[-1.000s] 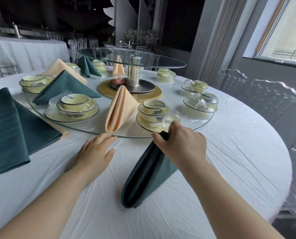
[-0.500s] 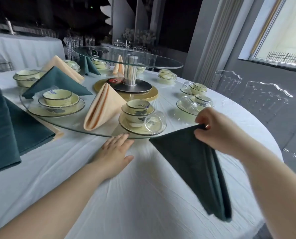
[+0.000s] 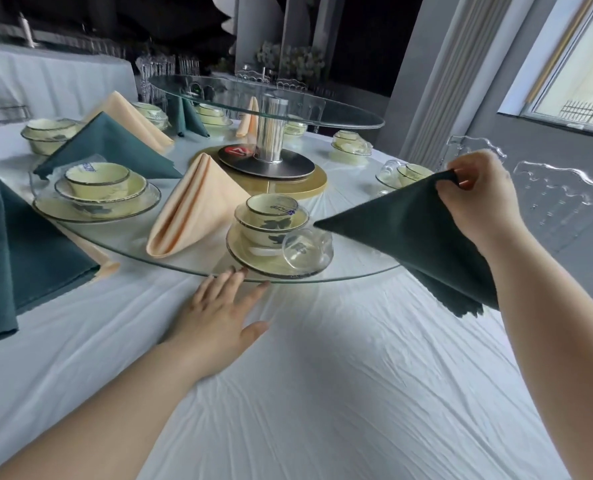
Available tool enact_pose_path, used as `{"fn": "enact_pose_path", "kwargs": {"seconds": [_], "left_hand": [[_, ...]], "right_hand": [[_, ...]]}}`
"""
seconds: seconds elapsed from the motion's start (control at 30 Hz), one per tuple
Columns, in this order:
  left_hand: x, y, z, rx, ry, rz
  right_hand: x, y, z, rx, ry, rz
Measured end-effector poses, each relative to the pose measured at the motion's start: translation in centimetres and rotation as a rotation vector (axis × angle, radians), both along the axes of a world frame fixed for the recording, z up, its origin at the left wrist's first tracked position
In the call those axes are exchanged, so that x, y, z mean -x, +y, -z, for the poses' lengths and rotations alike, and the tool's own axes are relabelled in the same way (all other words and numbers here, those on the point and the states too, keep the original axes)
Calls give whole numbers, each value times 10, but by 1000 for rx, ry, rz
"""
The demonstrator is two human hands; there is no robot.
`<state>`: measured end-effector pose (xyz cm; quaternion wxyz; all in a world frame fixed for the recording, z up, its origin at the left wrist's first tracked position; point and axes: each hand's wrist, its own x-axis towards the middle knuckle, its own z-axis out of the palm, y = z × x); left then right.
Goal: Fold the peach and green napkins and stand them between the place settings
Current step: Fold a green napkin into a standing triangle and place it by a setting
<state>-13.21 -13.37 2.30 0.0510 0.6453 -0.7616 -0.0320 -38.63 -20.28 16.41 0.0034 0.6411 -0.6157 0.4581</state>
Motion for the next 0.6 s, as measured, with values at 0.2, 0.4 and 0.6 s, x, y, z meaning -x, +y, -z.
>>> {"fn": "enact_pose_path", "kwargs": {"seconds": [0.2, 0.4, 0.6], "left_hand": [[-5, -5, 2, -20, -33, 35], [-8, -7, 3, -21, -34, 57], [-9, -7, 3, -19, -29, 66]], "right_hand": [[-14, -40, 4, 97, -100, 11], [-49, -78, 40, 17, -155, -13], [-53, -80, 66, -242, -113, -52]]}}
